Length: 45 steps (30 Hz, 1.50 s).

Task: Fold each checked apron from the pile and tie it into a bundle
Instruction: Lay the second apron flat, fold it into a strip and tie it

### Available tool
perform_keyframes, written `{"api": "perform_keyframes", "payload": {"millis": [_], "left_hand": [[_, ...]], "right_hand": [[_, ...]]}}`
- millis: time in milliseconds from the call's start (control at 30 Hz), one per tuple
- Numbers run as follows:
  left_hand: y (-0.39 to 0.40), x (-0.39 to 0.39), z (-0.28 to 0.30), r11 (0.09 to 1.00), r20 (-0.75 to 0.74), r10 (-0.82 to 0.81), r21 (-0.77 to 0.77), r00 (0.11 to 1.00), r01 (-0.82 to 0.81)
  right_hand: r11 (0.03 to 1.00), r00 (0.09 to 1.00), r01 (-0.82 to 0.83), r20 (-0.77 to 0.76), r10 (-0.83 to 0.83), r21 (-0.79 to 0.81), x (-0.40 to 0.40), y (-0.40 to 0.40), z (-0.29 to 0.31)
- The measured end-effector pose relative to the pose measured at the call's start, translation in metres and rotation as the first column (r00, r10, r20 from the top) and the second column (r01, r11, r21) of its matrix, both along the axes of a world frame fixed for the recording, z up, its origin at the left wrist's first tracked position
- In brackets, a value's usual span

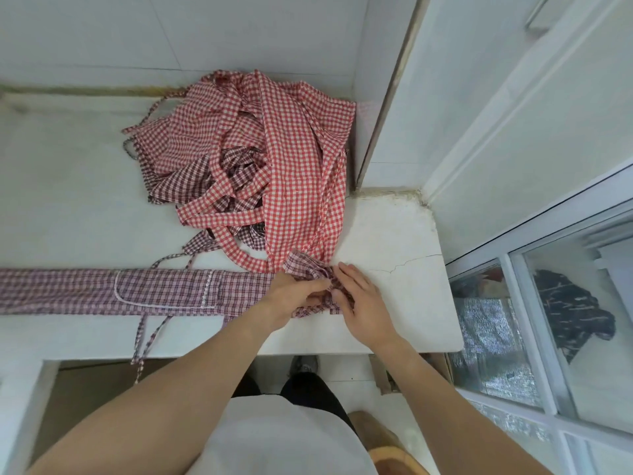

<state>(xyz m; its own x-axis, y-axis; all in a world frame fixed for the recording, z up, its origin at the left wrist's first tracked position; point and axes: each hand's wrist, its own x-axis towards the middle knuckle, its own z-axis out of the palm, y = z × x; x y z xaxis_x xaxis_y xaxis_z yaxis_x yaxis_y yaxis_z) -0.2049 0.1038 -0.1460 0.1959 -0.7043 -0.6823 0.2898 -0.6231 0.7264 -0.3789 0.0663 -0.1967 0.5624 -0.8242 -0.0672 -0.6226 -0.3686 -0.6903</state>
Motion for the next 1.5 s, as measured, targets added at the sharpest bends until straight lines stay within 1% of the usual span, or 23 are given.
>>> {"api": "perform_keyframes", "payload": {"millis": [67, 133, 233, 300, 400, 467, 500, 567, 633, 667, 700, 767, 833, 933, 1000, 1067, 1200, 1267, 1300, 1333, 1367, 1467, 1500], "left_hand": [[0.004, 0.008, -0.001, 1.0, 0.0, 0.003, 0.025, 1.0, -0.003], [0.007, 0.016, -0.004, 0.997, 0.017, 0.041, 0.058, 0.999, -0.042], [0.008, 0.025, 0.0, 0.995, 0.031, 0.053, 0.081, 0.998, -0.056], [0.008, 0.029, 0.005, 0.998, 0.055, 0.025, 0.054, 0.998, -0.028], [0.007, 0.033, 0.01, 0.994, 0.209, -0.098, -0.023, 0.973, 0.105], [0.006, 0.033, 0.011, 0.977, 0.306, -0.196, -0.02, 0.932, 0.212], [0.006, 0.032, 0.01, 0.971, 0.337, -0.222, -0.008, 0.915, 0.239], [0.004, 0.032, 0.006, 0.975, 0.374, -0.2, -0.014, 0.905, 0.222], [0.002, 0.031, 0.008, 0.984, 0.376, -0.122, -0.073, 0.919, 0.161], [0.001, 0.032, 0.008, 0.98, 0.398, -0.104, -0.117, 0.911, 0.163], [0.0, 0.033, 0.009, 0.966, 0.441, -0.117, -0.159, 0.89, 0.205], [-0.001, 0.036, 0.014, 0.922, 0.513, -0.2, -0.19, 0.835, 0.338], [0.0, 0.038, 0.018, 0.871, 0.535, -0.315, -0.164, 0.783, 0.463], [0.004, 0.036, 0.017, 0.814, 0.593, -0.405, -0.112, 0.696, 0.57], [0.006, 0.034, 0.015, 0.789, 0.662, -0.425, -0.065, 0.618, 0.612], [0.005, 0.033, 0.014, 0.782, 0.688, -0.439, -0.025, 0.578, 0.622], [-0.001, 0.031, 0.016, 0.771, 0.702, -0.501, 0.096, 0.506, 0.63], [-0.003, 0.029, 0.02, 0.773, 0.716, -0.49, 0.092, 0.497, 0.628], [-0.004, 0.029, 0.021, 0.768, 0.737, -0.478, 0.086, 0.478, 0.635], [-0.005, 0.028, 0.022, 0.746, 0.768, -0.474, 0.092, 0.43, 0.659], [-0.006, 0.026, 0.022, 0.711, 0.803, -0.48, 0.121, 0.353, 0.693], [-0.004, 0.019, 0.012, 0.594, 0.861, -0.507, 0.305, 0.052, 0.744], [-0.004, 0.016, 0.008, 0.574, 0.855, -0.518, 0.357, -0.011, 0.736]], "right_hand": [[0.997, 0.999, -0.011, -0.036, 0.008, -0.072, 0.001, 0.004, -0.01], [0.993, 0.998, -0.024, -0.064, 0.017, -0.113, 0.003, 0.004, -0.016], [0.993, 0.997, -0.009, -0.079, 0.0, -0.122, 0.005, 0.004, -0.018], [0.992, 0.997, 0.011, -0.073, -0.02, -0.122, 0.005, 0.004, -0.018], [0.996, 0.997, 0.051, -0.053, -0.055, -0.078, 0.007, 0.003, -0.013], [0.996, 0.995, 0.092, -0.035, -0.092, -0.002, 0.012, 0.002, -0.005], [0.994, 0.994, 0.107, -0.039, -0.106, 0.031, 0.014, 0.002, -0.001], [0.991, 0.991, 0.128, -0.05, -0.126, 0.026, 0.016, 0.002, 0.008], [0.988, 0.988, 0.152, -0.029, -0.152, -0.016, 0.015, 0.003, 0.011], [0.986, 0.986, 0.165, -0.014, -0.165, -0.015, 0.014, 0.003, 0.01], [0.985, 0.985, 0.173, -0.01, -0.173, -0.01, 0.014, 0.003, 0.01], [0.986, 0.985, 0.166, -0.039, -0.167, -0.023, 0.011, 0.0, 0.006], [0.986, 0.983, 0.159, -0.088, -0.163, -0.044, 0.011, -0.004, 0.002], [0.983, 0.976, 0.183, -0.123, -0.179, 0.017, 0.015, -0.01, 0.005], [0.976, 0.975, 0.189, -0.138, -0.173, 0.105, 0.018, -0.016, 0.011], [0.968, 0.976, 0.19, -0.14, -0.167, 0.164, 0.02, -0.021, 0.015], [0.965, 0.96, 0.217, -0.214, -0.183, 0.149, 0.023, -0.024, 0.014], [0.963, 0.953, 0.223, -0.239, -0.184, 0.148, 0.027, -0.024, 0.014], [0.965, 0.954, 0.218, -0.241, -0.179, 0.146, 0.029, -0.024, 0.014], [0.967, 0.956, 0.211, -0.238, -0.174, 0.141, 0.03, -0.024, 0.015], [0.97, 0.958, 0.203, -0.231, -0.168, 0.137, 0.03, -0.023, 0.014], [0.975, 0.973, 0.17, -0.179, -0.144, 0.14, 0.027, -0.022, 0.014], [0.977, 0.979, 0.159, -0.147, -0.137, 0.143, 0.026, -0.022, 0.015]]}}
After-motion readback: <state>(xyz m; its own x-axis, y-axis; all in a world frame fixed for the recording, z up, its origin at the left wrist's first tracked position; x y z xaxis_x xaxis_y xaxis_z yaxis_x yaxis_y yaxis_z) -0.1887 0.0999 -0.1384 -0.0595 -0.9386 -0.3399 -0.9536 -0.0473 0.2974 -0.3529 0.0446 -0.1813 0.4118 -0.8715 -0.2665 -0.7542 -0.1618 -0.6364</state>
